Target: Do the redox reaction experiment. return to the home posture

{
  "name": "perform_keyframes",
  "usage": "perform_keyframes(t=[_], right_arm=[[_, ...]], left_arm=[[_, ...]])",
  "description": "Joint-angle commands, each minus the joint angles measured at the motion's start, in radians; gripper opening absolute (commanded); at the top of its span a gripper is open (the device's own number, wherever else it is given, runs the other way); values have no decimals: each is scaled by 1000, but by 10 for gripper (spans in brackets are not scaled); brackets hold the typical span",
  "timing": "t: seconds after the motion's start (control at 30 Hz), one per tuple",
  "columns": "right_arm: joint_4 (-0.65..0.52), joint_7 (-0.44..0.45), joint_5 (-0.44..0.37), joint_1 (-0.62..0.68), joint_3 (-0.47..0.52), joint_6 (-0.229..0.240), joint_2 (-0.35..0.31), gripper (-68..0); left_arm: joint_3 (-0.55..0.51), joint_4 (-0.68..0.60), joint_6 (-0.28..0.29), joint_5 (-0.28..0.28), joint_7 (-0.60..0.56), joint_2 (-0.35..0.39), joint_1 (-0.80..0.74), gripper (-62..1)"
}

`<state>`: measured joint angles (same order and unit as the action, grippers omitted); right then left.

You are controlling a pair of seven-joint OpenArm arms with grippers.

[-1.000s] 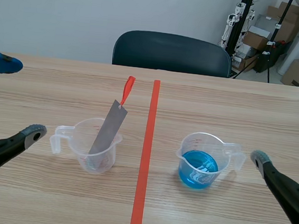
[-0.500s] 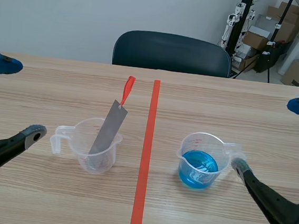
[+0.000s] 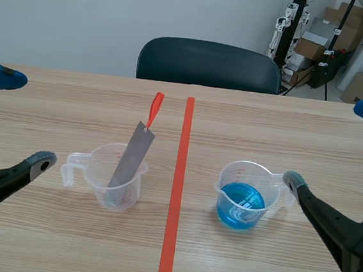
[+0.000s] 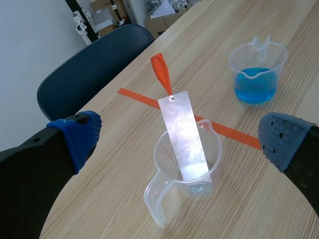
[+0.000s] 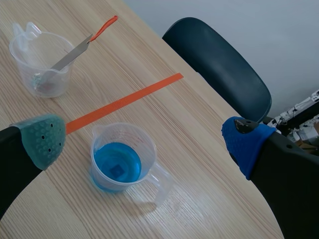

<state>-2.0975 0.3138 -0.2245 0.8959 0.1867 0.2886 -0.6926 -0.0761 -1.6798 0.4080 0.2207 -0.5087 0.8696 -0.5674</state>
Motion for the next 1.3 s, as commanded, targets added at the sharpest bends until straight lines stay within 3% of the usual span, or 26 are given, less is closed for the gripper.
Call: perform_keyframes(t=[0.0,0.23,1.27], right_arm=[[-6,14,-10,2,8,-4,-2,-8],[-6,-16,14,2,8,-4,-2,-8],[-6,-4,14,2,8,-4,0,-8]], left_arm=[[-3,-10,-6,15,-17,-2,5,14],[-3,-10,-6,15,-17,-2,5,14],[-3,-10,-6,15,-17,-2,5,14]])
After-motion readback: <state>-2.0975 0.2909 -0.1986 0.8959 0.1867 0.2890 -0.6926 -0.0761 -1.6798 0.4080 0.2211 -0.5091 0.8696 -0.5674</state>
